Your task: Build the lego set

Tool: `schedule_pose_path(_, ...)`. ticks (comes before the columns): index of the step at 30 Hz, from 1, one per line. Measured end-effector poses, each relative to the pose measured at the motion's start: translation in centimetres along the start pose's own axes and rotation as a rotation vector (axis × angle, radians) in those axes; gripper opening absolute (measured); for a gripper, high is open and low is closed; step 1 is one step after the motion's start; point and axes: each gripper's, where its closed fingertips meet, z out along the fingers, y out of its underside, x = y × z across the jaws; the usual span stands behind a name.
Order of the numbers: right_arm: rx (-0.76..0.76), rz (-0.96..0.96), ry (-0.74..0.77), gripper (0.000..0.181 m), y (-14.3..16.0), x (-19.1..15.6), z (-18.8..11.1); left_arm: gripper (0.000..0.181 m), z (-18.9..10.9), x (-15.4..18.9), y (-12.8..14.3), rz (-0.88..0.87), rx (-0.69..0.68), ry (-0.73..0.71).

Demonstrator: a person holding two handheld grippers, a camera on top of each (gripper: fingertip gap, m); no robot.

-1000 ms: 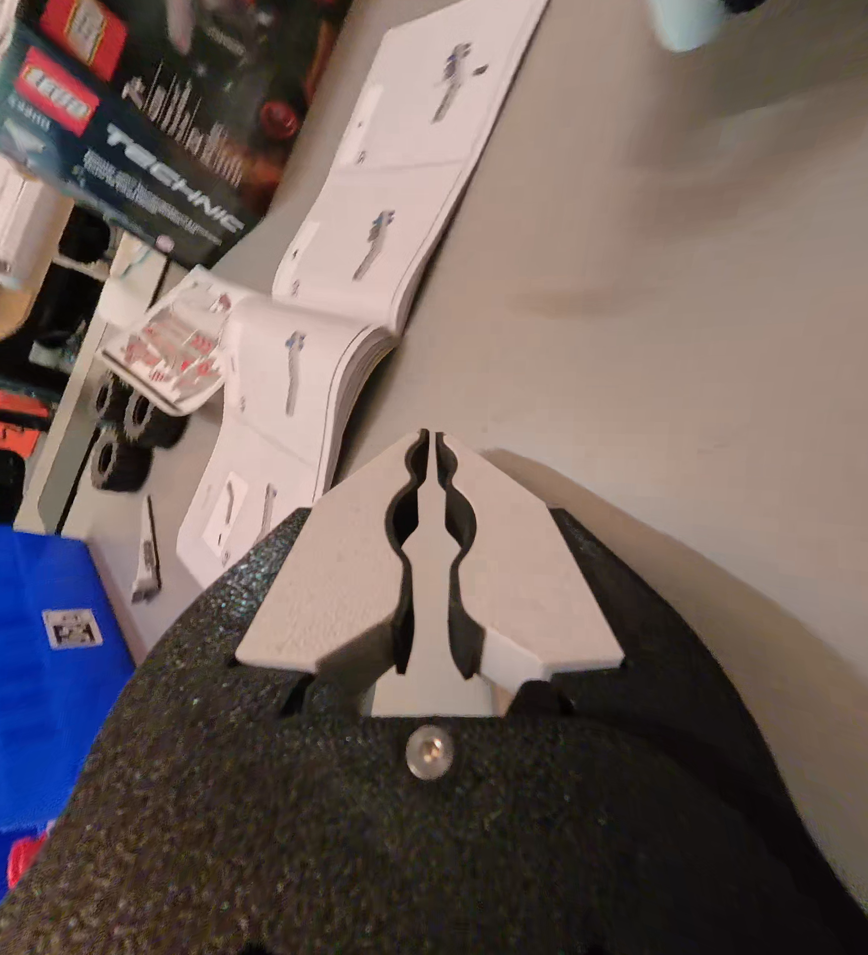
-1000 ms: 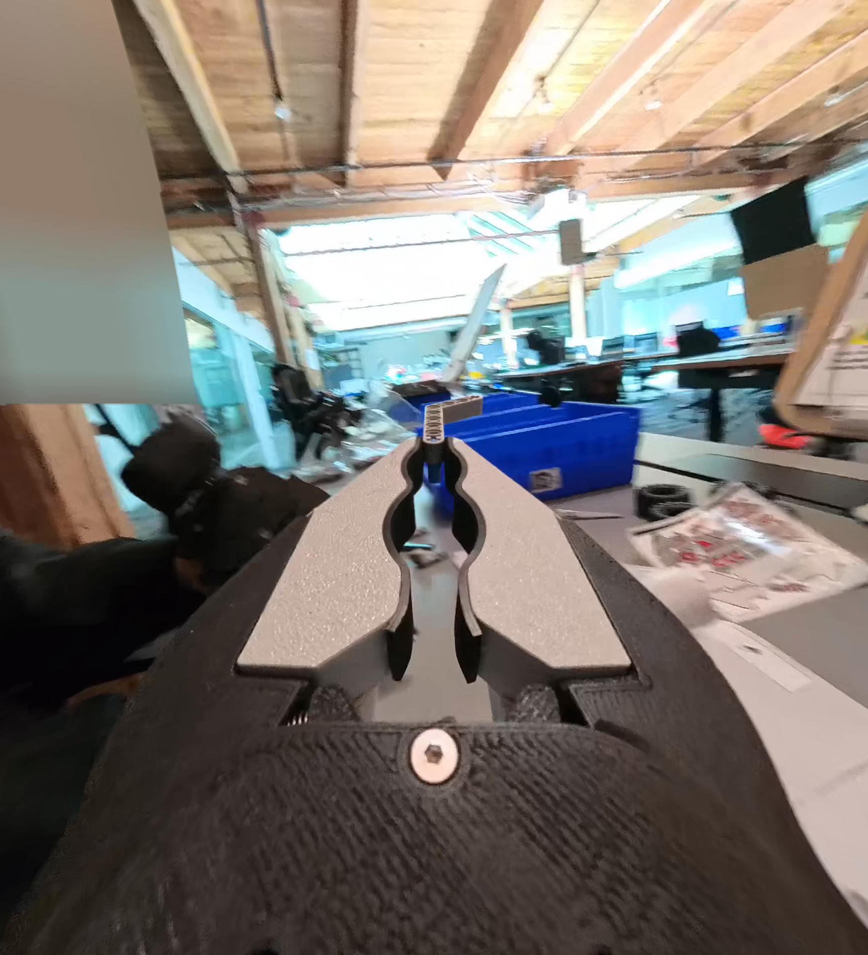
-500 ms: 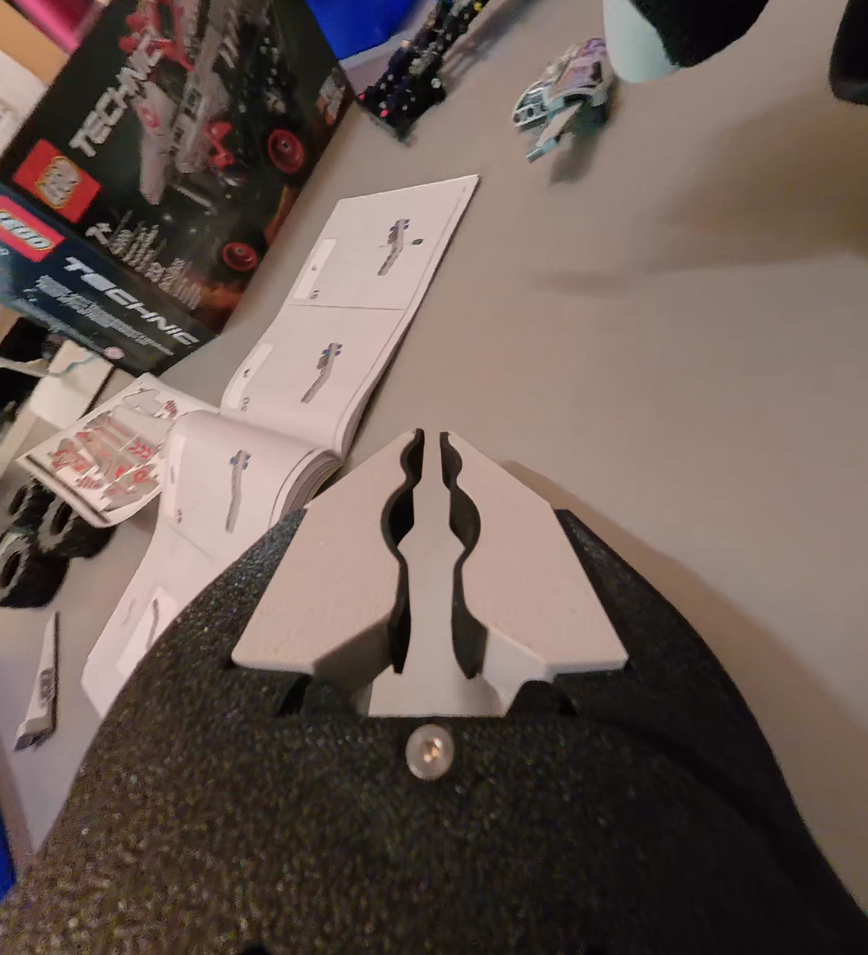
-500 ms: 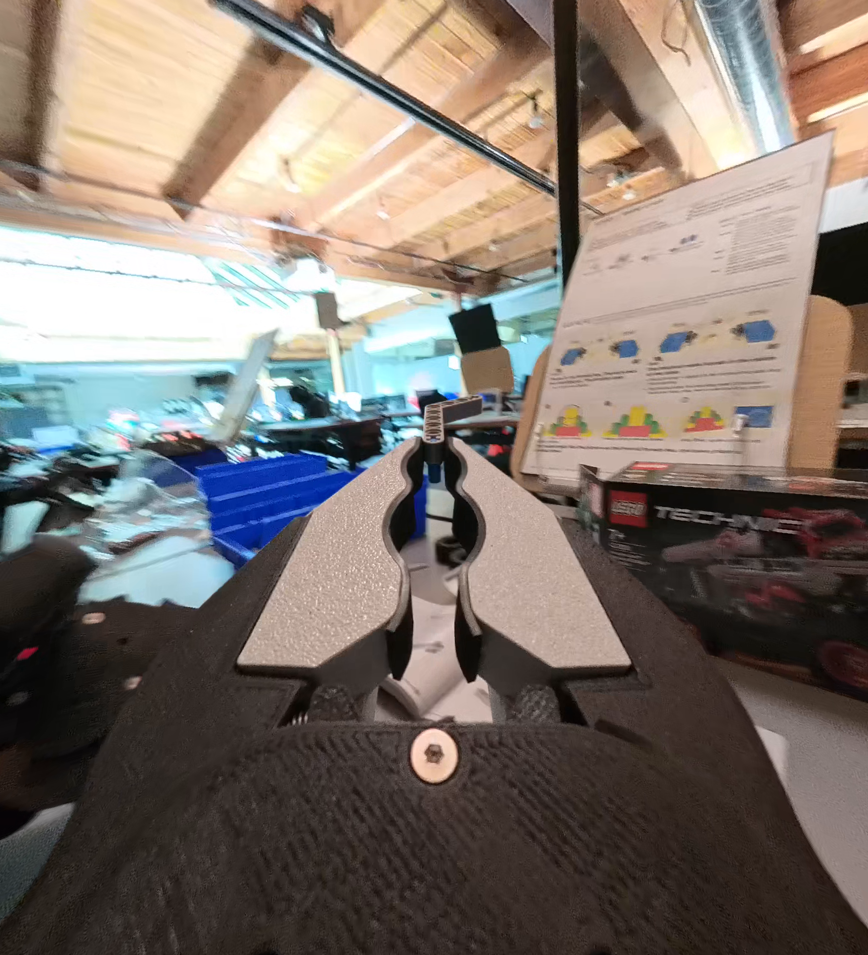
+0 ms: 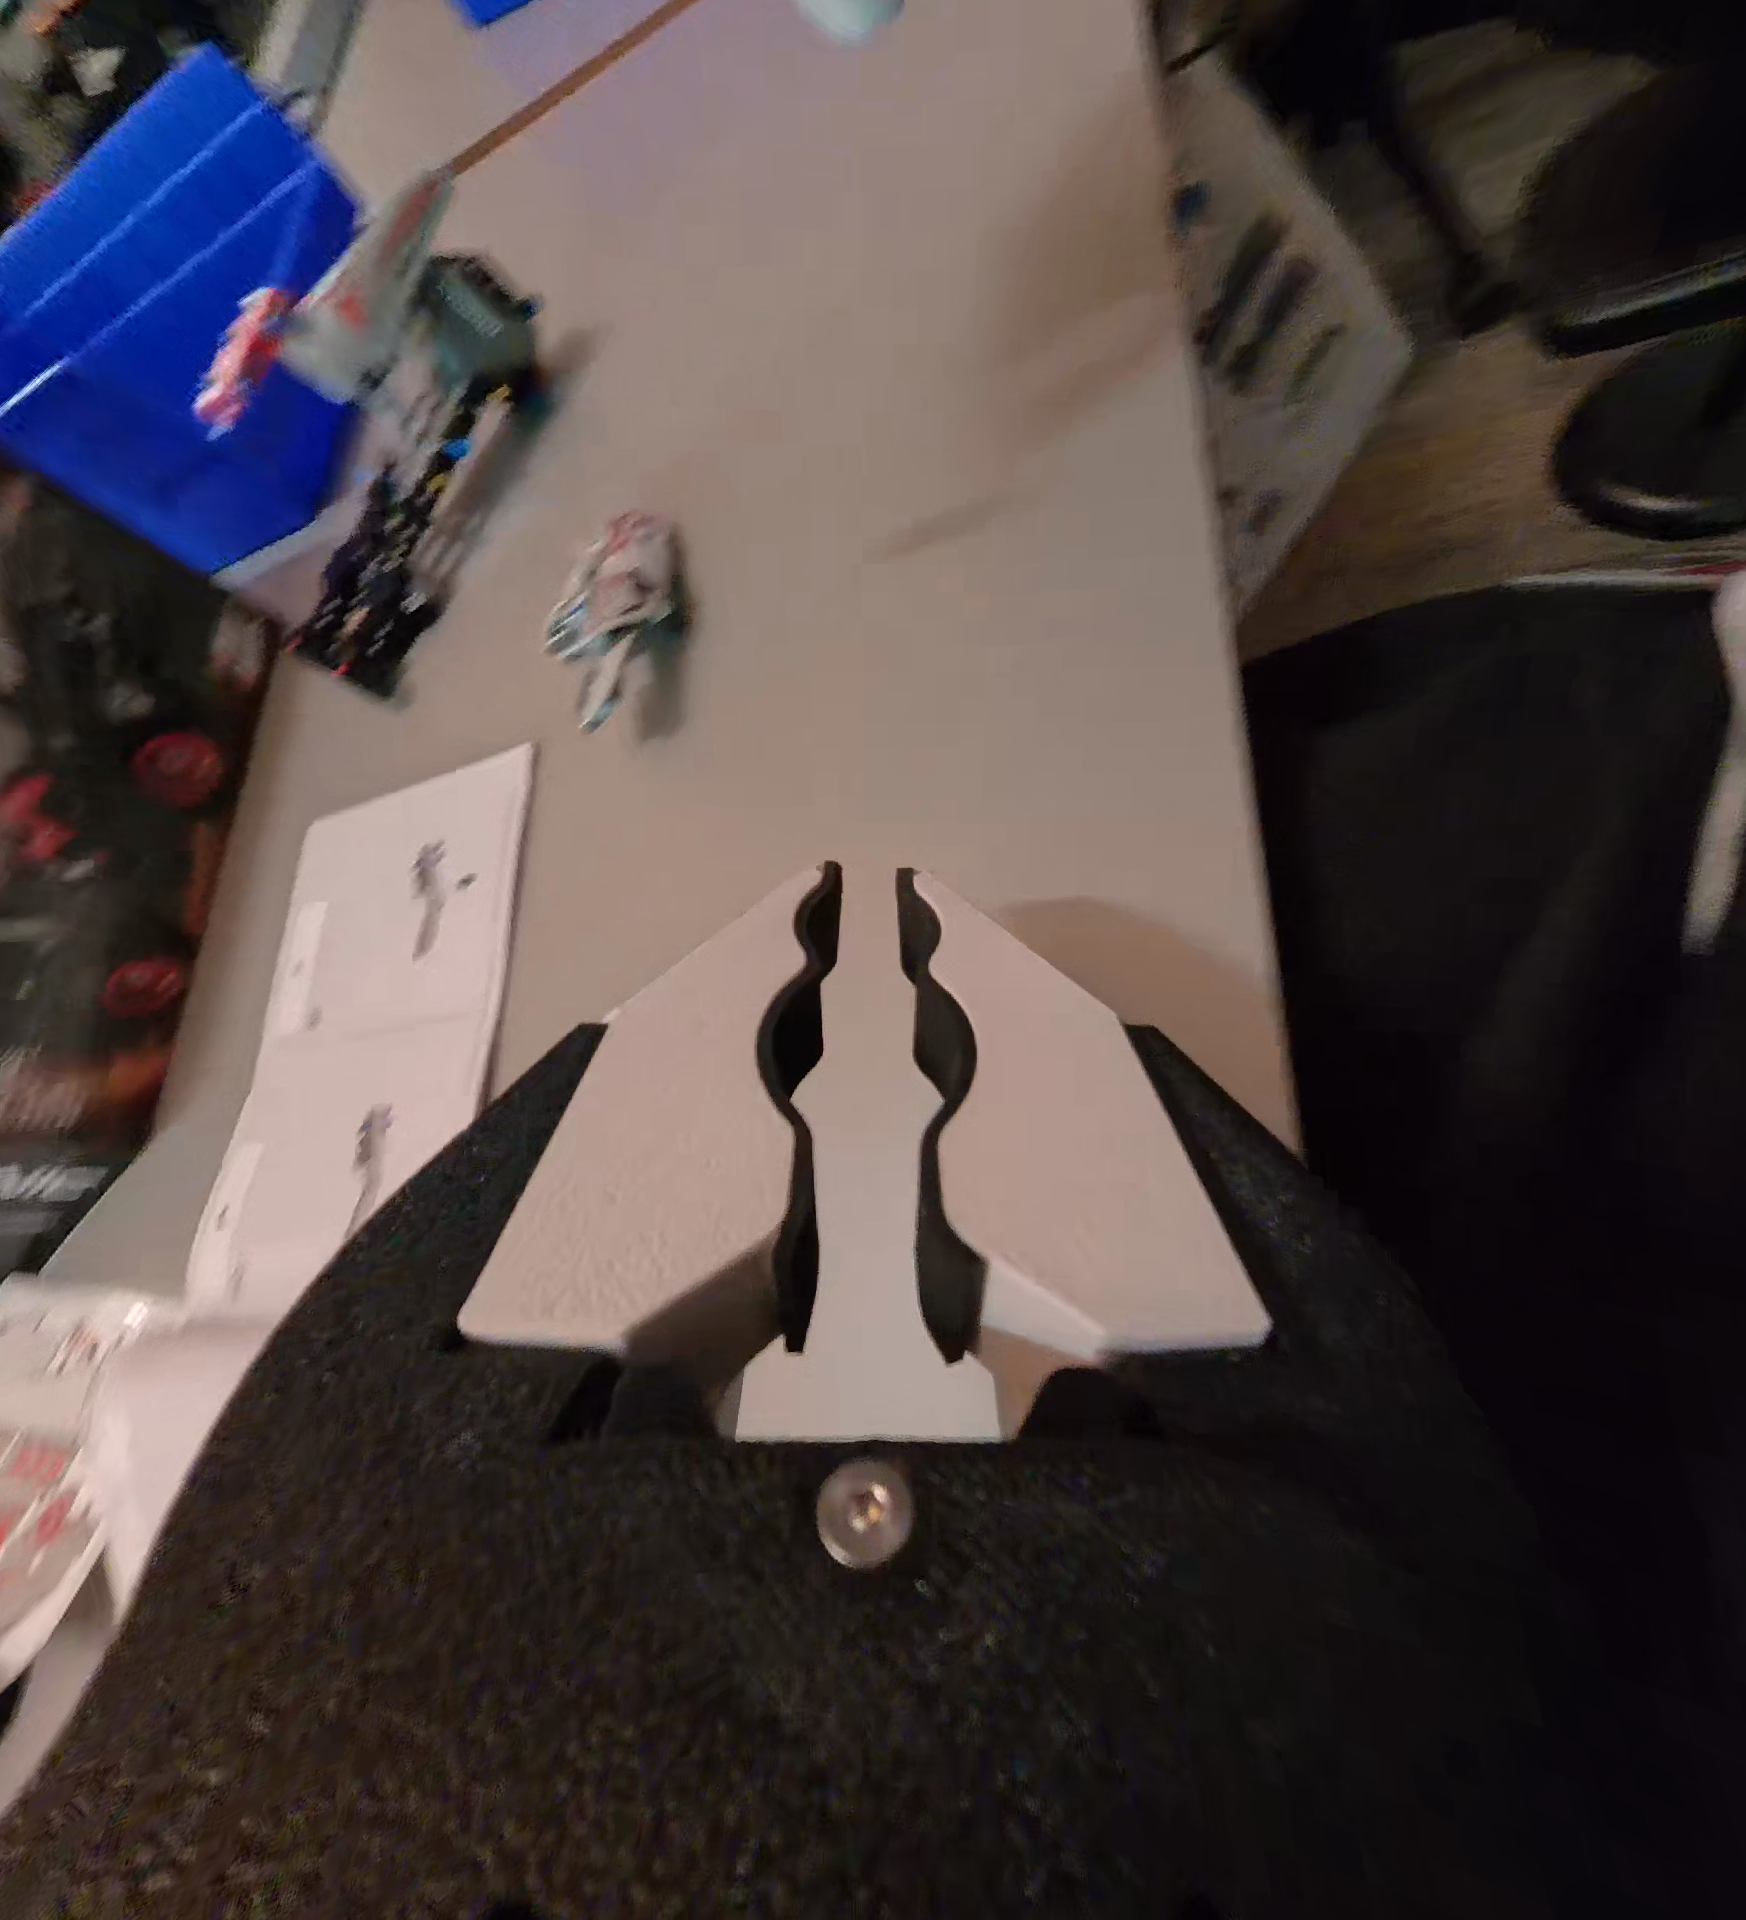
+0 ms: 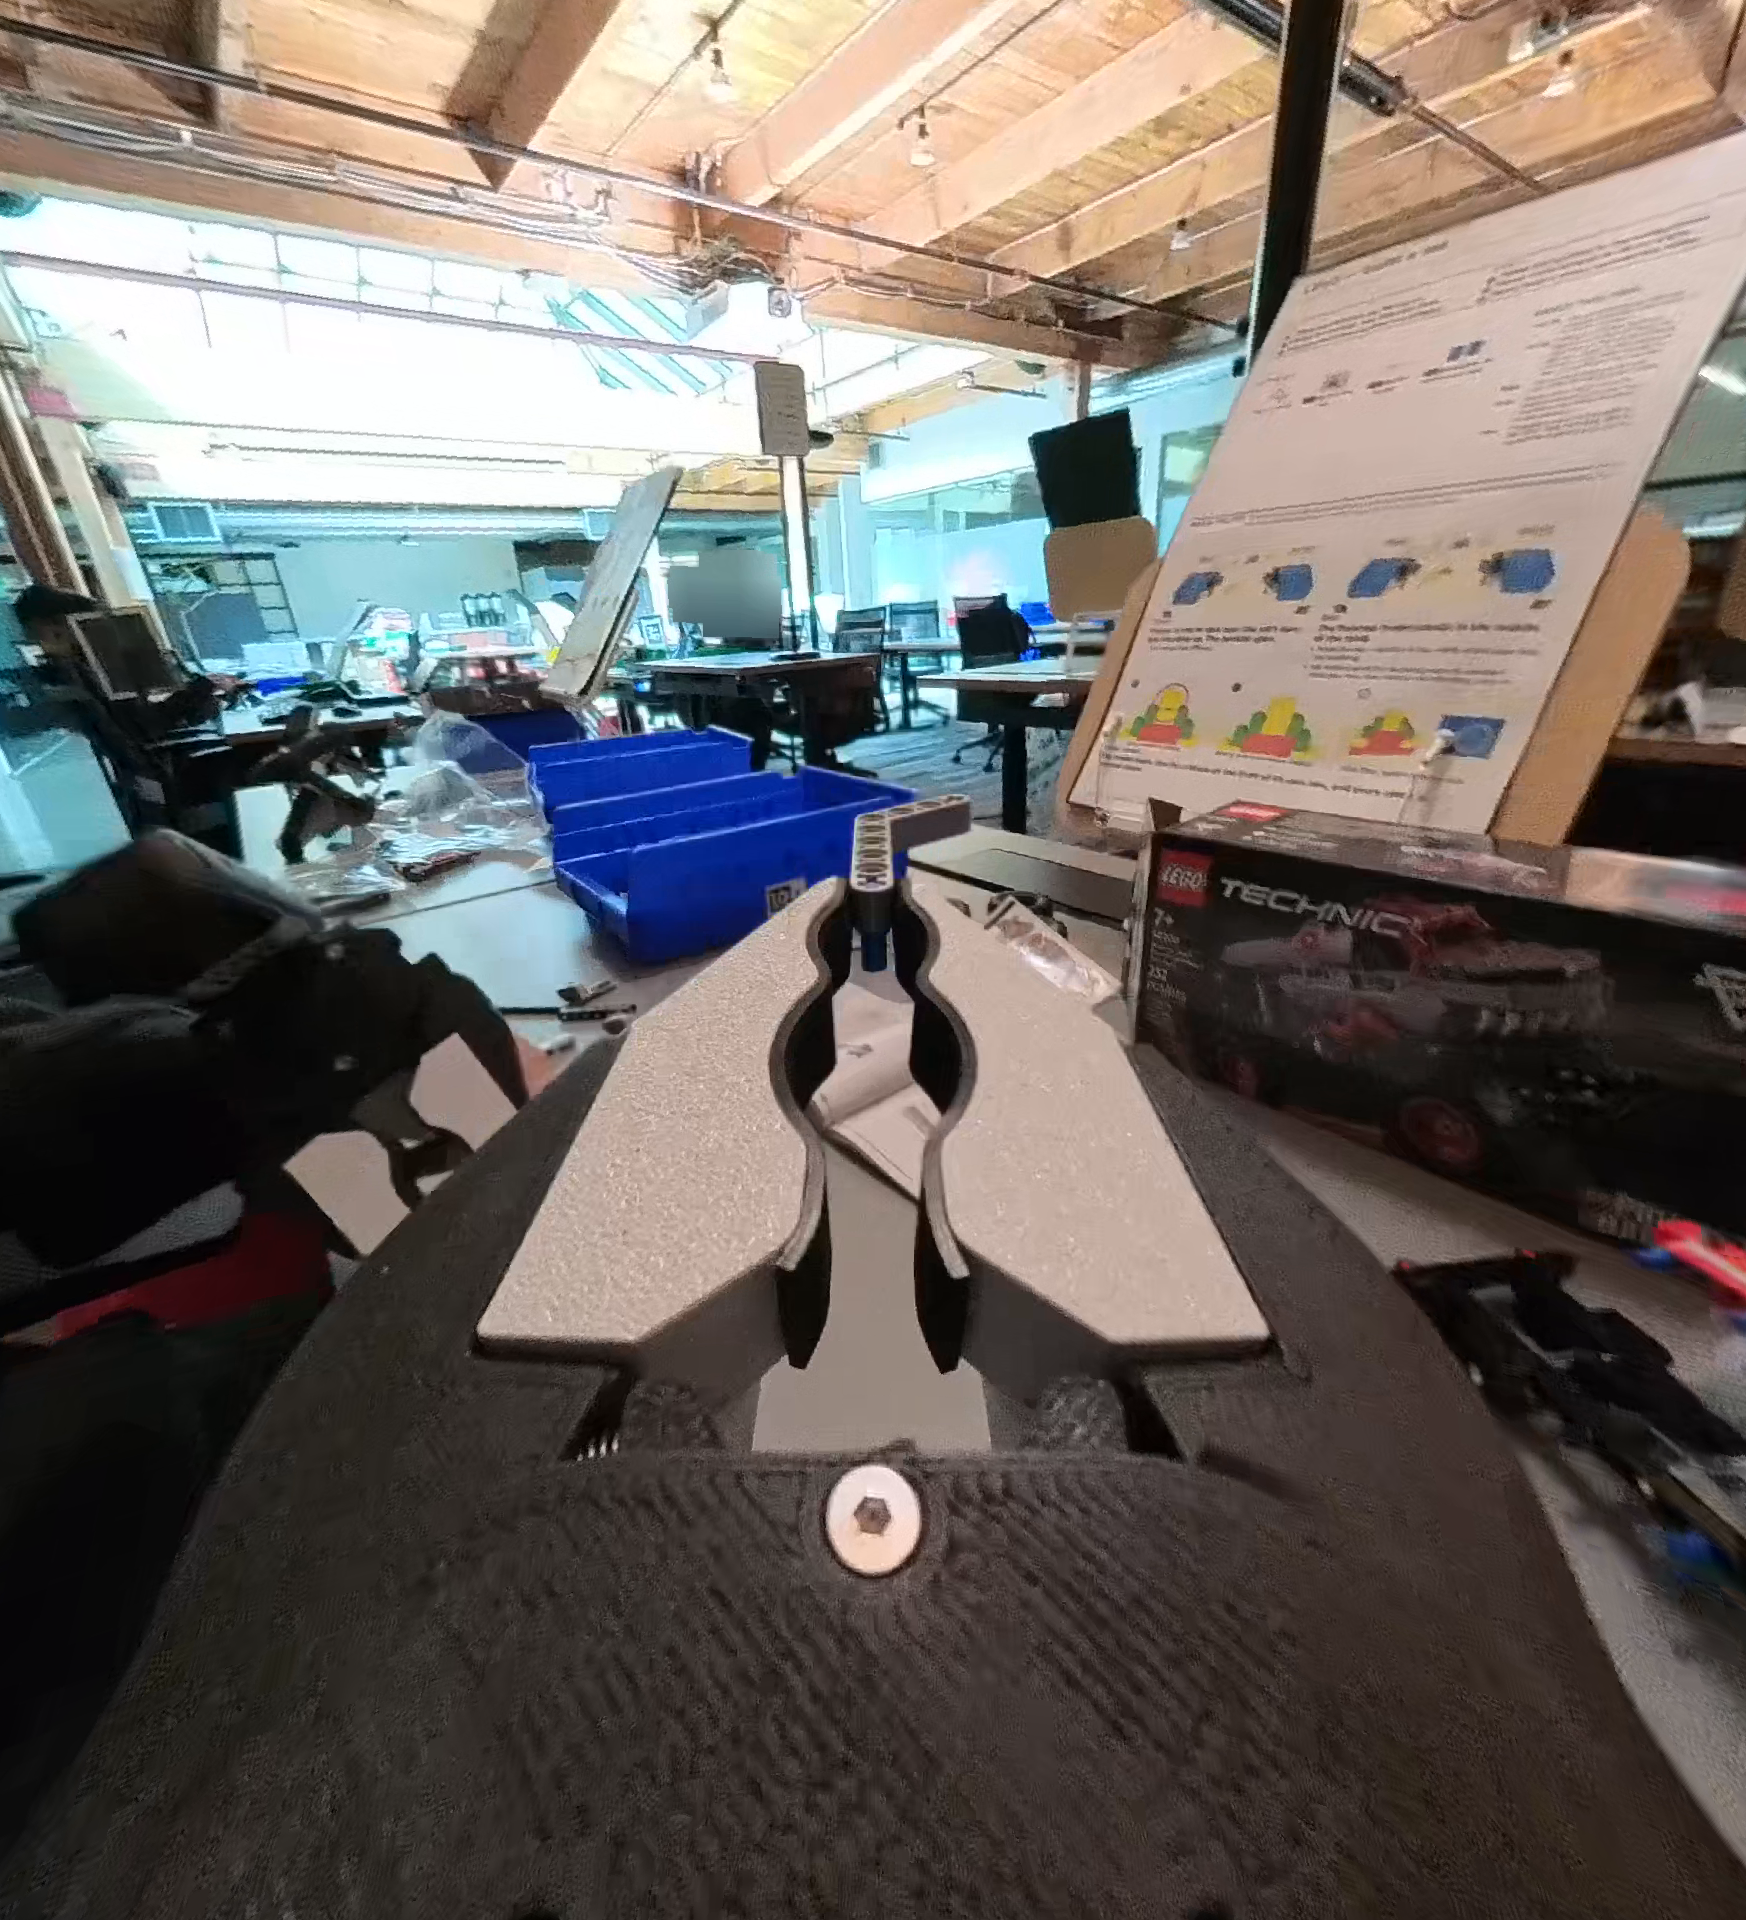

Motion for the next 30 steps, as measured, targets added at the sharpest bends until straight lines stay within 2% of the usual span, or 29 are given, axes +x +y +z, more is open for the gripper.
schedule_pose_path(1, -0.009, 0.003, 0.01, 0.006, 0.6, -0.1, -1.0, 0.008, 0.1, 1.3, -0.9, 0.015, 0.012, 0.068)
schedule_pose_path(4, -0.042, -0.021, 0.091, 0.006, 2.0, 0.1, -4.7, 0.014, 0.0, 7.4, -4.2, 0.003, 0.08, 0.398)
schedule_pose_path(7, -0.032, -0.074, 0.246, 0.006, 3.1, 1.1, -9.8, 0.032, 0.1, 14.0, -7.6, -0.021, 0.157, 0.717)
schedule_pose_path(11, 0.032, -0.052, 0.366, 0.005, 4.2, 2.7, -16.4, 0.045, 1.0, 20.6, -7.2, -0.198, -0.027, 1.112)
schedule_pose_path(13, 0.083, -0.016, 0.408, 0.005, 5.0, 3.1, -18.5, 0.038, 1.0, 23.1, -5.4, -0.213, -0.137, 1.243)
schedule_pose_path(14, 0.078, -0.016, 0.417, 0.005, 5.3, 3.2, -19.0, 0.032, 0.9, 24.2, -4.7, -0.186, -0.157, 1.286)
schedule_pose_path(16, 0.01, -0.042, 0.454, 0.005, 6.2, 4.1, -19.5, 0.014, 1.0, 24.4, -5.3, -0.173, -0.089, 1.29)
schedule_pose_path(20, 0.037, -0.021, 0.473, 0.005, 7.0, 5.6, -19.6, 0.005, 1.5, 22.9, -6.1, -0.137, 0.033, 1.253)
schedule_pose_path(28, 0.011, -0.004, 0.526, 0.006, 8.6, 6.2, -21.3, 0.005, -0.3, 22.8, -7.8, -0.347, 0.087, 1.29)
schedule_pose_path(30, 0.043, -0.012, 0.558, 0.006, 8.1, 6.5, -22.0, 0.006, -0.4, 23.0, -7.8, -0.358, 0.082, 1.308)
